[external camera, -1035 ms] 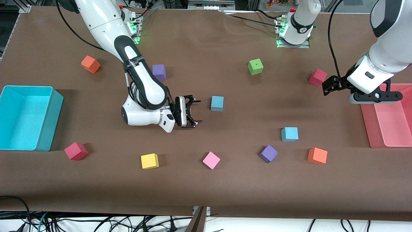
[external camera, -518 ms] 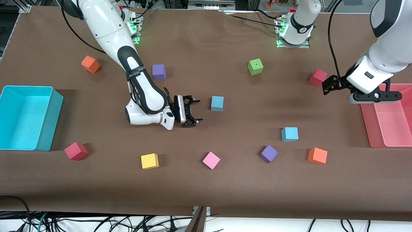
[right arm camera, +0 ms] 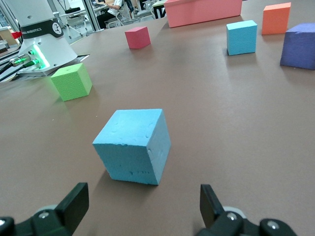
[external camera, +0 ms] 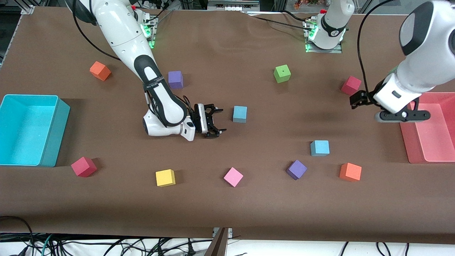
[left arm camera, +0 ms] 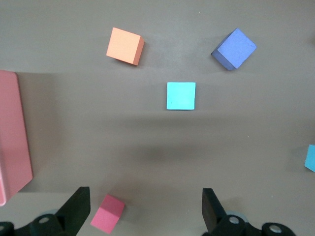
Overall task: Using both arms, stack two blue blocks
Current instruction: 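Reach the left gripper down to the light blue cube near the purple cube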
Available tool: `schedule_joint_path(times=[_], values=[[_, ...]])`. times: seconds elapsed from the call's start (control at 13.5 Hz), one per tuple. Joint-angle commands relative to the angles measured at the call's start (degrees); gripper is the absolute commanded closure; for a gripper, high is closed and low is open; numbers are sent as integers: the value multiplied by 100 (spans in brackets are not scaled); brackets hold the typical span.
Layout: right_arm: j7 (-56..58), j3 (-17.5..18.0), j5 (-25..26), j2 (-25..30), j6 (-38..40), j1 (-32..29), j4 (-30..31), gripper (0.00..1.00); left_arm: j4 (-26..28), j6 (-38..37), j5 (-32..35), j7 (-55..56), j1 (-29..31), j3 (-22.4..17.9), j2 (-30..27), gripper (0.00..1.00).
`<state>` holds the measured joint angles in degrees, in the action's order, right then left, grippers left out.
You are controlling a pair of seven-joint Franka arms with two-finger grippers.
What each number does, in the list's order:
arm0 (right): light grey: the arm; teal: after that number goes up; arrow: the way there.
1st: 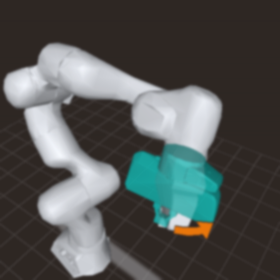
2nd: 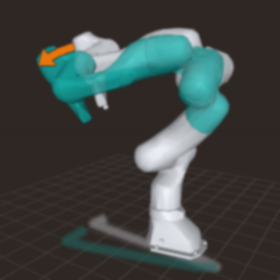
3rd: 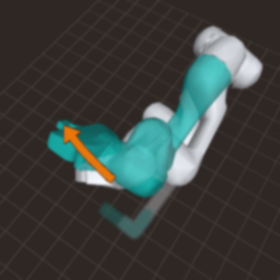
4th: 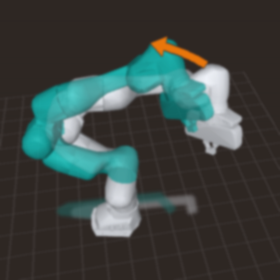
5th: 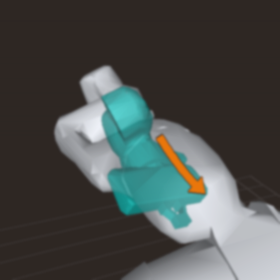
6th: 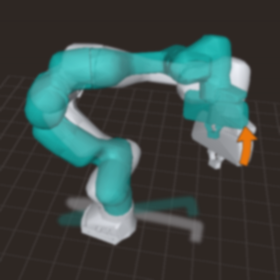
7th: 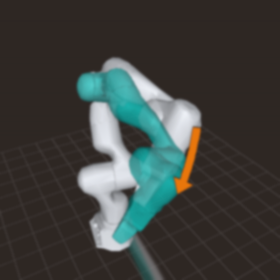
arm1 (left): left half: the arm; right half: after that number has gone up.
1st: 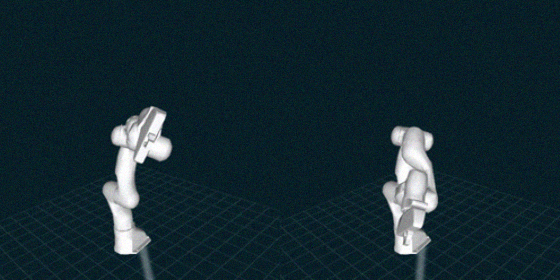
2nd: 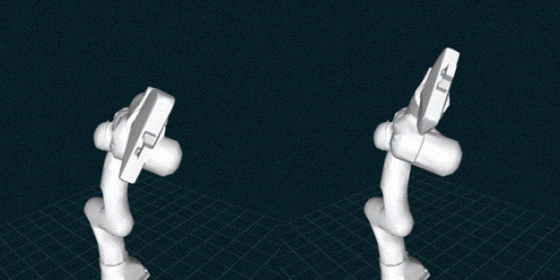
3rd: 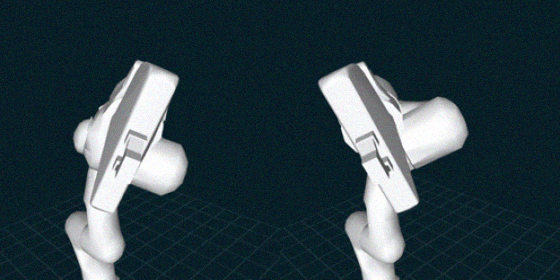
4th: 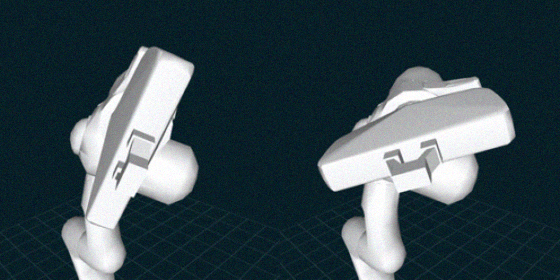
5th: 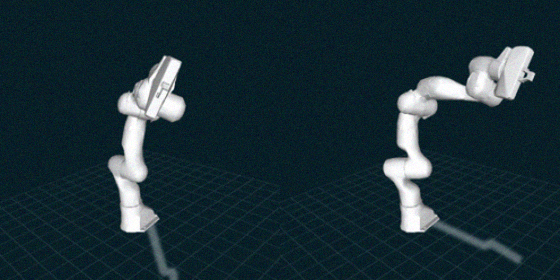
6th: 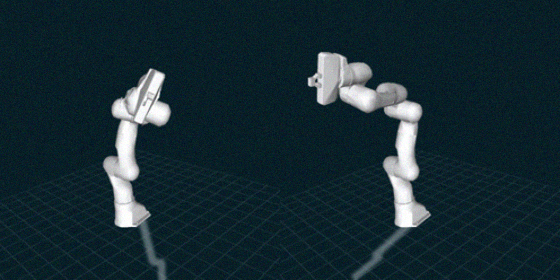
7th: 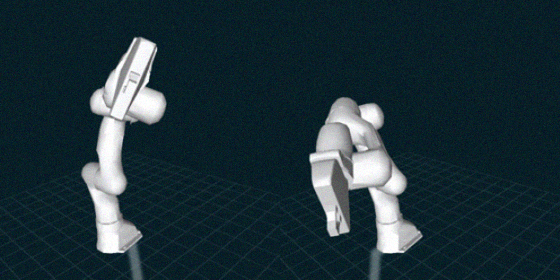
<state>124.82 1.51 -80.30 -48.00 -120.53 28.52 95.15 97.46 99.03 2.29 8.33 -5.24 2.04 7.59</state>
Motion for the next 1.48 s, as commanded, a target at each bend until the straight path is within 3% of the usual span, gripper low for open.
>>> schedule_joint_path(times=[0.0, 0.44, 0.81, 1.4], values=[[157, 34, -170, -8, -58, 48, 48, 0, 9, 483, -132, 19, -13, -2, 505, 0], [201, 34, -434, -43, -146, 206, 22, 0, 809, 3005, -132, 11, -91, 24, 1393, 0], [210, 34, -434, -52, -146, 241, 30, 0, 819, 3219, -62, 11, -354, 15, 1895, 0], [315, 34, -434, -114, -146, 241, 30, 0, 783, 3763, 395, -34, -285, -29, 2422, 0]])
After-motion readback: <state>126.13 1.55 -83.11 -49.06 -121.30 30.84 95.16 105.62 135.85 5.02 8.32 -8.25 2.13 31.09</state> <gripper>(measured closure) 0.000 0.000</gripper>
